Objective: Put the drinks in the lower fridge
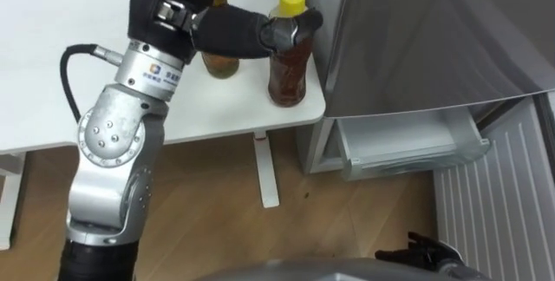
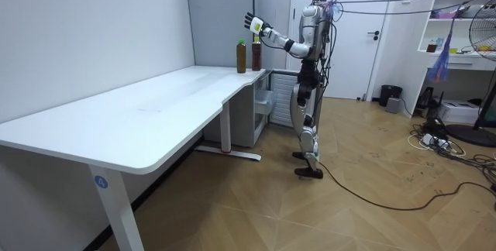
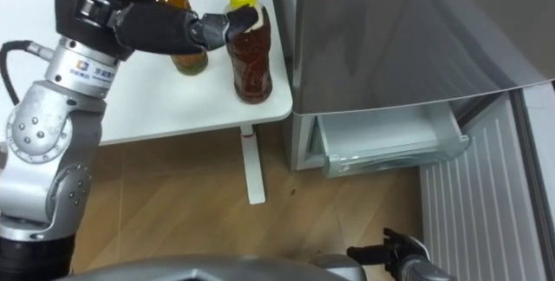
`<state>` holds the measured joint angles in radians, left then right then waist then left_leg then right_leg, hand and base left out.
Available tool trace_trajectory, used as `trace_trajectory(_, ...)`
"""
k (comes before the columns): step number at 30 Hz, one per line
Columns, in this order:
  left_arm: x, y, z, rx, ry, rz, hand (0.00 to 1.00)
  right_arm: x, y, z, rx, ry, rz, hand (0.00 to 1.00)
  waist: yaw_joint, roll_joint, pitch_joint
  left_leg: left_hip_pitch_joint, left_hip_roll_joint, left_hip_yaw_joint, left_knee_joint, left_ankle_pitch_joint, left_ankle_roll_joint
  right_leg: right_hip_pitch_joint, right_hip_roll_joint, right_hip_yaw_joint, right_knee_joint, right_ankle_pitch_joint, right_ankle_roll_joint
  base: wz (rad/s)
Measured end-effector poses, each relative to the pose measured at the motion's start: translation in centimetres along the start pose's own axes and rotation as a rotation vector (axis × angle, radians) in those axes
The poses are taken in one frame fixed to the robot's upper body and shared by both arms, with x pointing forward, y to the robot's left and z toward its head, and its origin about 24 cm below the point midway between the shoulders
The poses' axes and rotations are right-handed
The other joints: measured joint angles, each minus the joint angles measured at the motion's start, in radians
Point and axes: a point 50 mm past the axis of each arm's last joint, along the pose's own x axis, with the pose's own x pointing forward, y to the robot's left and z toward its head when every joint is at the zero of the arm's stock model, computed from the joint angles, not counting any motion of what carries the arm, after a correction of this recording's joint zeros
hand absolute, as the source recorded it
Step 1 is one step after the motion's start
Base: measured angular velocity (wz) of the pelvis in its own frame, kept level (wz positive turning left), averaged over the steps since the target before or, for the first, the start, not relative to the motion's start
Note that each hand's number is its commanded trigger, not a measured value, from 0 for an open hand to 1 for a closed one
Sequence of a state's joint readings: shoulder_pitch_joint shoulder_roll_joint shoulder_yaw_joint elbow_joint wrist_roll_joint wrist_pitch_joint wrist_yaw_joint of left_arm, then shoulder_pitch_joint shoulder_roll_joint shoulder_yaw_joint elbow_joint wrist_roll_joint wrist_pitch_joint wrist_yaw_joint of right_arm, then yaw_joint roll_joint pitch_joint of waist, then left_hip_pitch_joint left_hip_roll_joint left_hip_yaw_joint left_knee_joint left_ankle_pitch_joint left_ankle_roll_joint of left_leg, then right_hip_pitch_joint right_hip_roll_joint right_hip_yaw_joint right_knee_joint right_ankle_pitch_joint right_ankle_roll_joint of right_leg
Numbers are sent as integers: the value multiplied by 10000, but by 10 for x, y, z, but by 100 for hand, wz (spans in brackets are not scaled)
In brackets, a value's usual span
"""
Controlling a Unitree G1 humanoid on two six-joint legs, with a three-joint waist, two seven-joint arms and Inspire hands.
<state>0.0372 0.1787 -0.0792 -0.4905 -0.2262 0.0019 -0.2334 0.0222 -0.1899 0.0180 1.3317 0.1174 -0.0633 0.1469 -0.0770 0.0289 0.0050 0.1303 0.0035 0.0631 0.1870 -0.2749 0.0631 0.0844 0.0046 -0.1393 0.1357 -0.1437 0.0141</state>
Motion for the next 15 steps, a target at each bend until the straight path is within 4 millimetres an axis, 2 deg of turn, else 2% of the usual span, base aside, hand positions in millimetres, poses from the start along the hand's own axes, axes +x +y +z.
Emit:
trace_trajectory(6,-1,0,-5,-123,196,-143,0,0,1,0,14,9,109,0,18,-80,49,-61,3,92,0,1,-2,-64,1,-13,9,5,-8,0)
trace_trajectory(15,-2,1,-13,-183,574,-121,0,0,2,1,-47,-33,106,0,28,-115,26,-193,9,158,5,3,-5,-190,-4,0,4,7,-10,0)
